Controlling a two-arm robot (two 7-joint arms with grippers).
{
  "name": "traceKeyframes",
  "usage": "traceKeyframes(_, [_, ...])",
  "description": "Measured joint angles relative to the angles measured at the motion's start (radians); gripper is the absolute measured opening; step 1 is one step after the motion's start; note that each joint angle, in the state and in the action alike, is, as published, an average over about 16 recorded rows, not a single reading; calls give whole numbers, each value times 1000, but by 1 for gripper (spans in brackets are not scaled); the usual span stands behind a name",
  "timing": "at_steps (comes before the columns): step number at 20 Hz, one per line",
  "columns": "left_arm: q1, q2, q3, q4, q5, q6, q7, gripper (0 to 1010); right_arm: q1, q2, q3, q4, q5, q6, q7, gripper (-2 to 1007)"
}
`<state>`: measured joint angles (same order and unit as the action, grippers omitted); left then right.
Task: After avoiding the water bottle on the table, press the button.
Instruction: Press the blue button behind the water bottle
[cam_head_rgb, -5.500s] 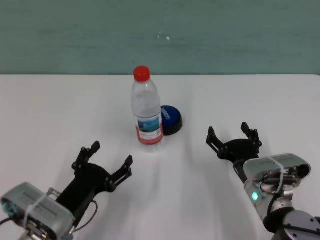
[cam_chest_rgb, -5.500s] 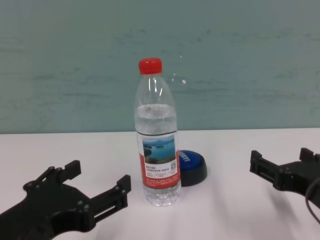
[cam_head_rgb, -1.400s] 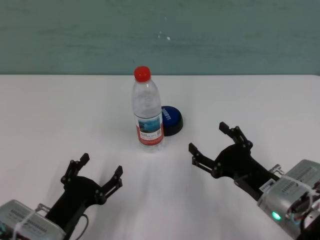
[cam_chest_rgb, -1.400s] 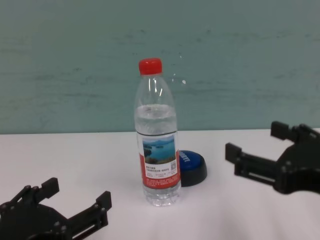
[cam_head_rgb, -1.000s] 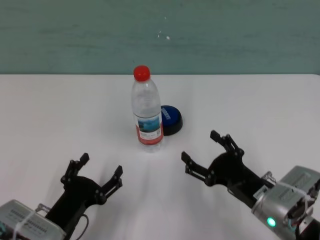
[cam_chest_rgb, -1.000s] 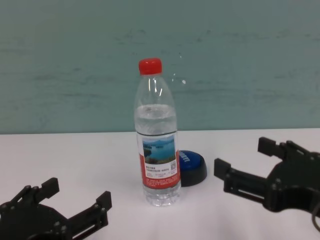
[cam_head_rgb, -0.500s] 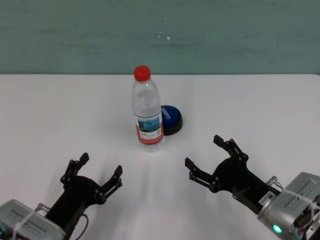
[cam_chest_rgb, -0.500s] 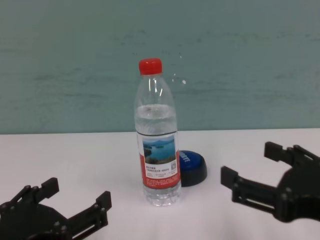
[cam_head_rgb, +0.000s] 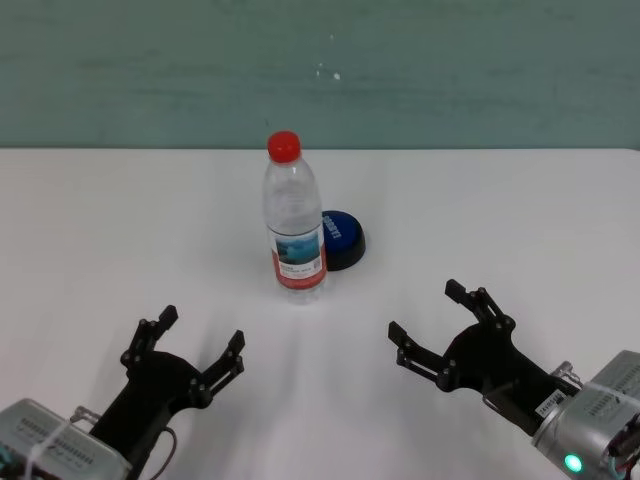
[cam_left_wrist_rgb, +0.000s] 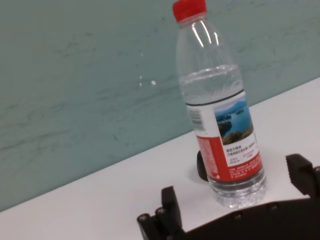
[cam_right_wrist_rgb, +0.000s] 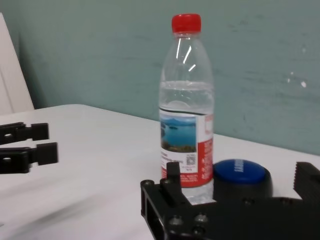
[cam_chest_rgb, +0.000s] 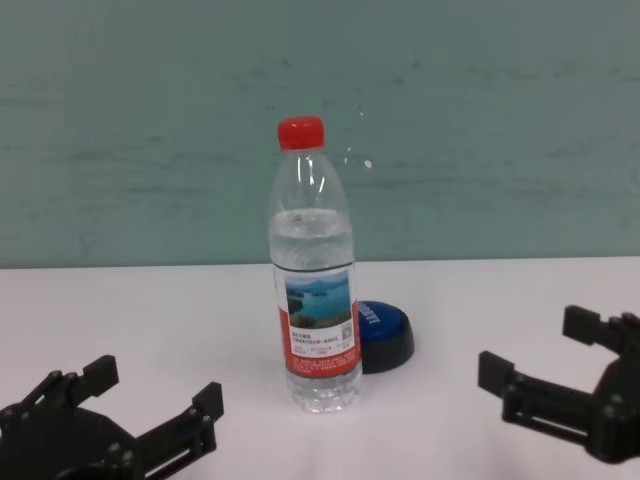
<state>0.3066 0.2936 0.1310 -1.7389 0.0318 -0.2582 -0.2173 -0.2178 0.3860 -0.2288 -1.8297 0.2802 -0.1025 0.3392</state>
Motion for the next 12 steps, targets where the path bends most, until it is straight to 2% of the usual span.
traceKeyframes(7, [0, 0, 0, 0, 0, 0, 0, 1000, -2, -9, 23, 21, 54, 15, -3, 1004])
traceKeyframes(12, [0, 0, 0, 0, 0, 0, 0, 1000, 1, -12, 30, 32, 70, 19, -11, 1004])
